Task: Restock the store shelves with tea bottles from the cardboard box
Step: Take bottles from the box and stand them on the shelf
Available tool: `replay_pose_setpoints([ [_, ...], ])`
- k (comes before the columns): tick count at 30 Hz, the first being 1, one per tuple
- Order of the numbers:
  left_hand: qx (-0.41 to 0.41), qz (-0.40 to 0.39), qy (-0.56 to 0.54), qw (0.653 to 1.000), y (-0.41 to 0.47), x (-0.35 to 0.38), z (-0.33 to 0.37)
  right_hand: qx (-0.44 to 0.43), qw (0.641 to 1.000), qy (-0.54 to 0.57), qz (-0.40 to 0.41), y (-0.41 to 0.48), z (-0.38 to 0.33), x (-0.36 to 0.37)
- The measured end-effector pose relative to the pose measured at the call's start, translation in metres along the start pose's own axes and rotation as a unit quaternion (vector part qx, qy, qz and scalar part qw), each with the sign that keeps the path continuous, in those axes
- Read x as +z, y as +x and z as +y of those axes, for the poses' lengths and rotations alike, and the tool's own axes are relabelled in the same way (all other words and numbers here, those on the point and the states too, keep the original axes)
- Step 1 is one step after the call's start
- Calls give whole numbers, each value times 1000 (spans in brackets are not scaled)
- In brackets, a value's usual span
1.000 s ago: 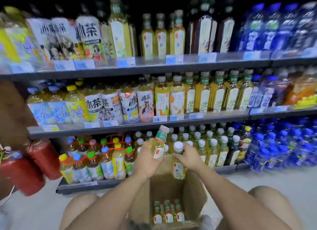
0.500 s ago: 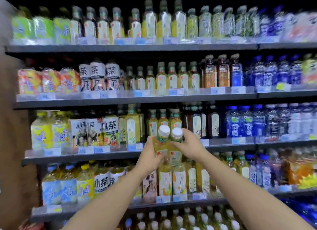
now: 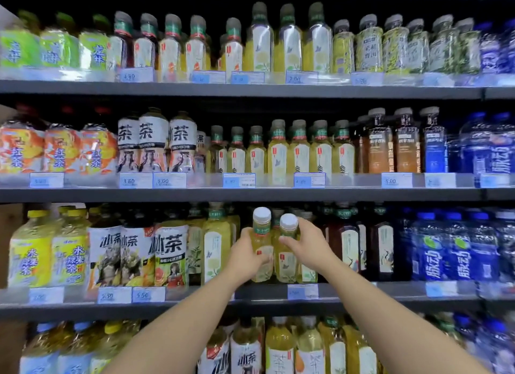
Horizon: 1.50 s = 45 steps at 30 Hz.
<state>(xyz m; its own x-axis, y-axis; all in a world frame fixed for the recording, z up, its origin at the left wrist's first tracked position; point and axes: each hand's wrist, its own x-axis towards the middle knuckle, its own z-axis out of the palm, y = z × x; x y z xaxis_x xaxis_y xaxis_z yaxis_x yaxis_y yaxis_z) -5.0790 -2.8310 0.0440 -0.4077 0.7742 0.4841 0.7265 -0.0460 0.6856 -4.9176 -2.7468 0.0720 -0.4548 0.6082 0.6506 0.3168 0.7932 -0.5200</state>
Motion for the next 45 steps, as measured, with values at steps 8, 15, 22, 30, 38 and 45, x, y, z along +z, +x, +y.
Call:
replay_pose_setpoints([
  [8, -70, -55, 18, 996, 47, 25, -40, 98, 992, -76, 21, 52, 38, 41],
  [15, -75, -15, 55, 996, 53, 37, -48, 50, 954, -278, 96, 40, 42, 56],
  [22, -104, -49, 159, 981, 43, 39, -46, 133, 968, -212, -29, 14, 48, 74],
  [30, -122, -55, 185, 974, 52, 41, -52, 178, 963, -198, -46, 27, 56, 84],
  [38, -110, -57, 191, 974, 55, 46, -54, 173, 959, -222, -37, 26, 58, 88],
  [45, -91, -14, 175, 980, 38, 42, -48, 122, 965, -230, -31, 3, 57, 73],
])
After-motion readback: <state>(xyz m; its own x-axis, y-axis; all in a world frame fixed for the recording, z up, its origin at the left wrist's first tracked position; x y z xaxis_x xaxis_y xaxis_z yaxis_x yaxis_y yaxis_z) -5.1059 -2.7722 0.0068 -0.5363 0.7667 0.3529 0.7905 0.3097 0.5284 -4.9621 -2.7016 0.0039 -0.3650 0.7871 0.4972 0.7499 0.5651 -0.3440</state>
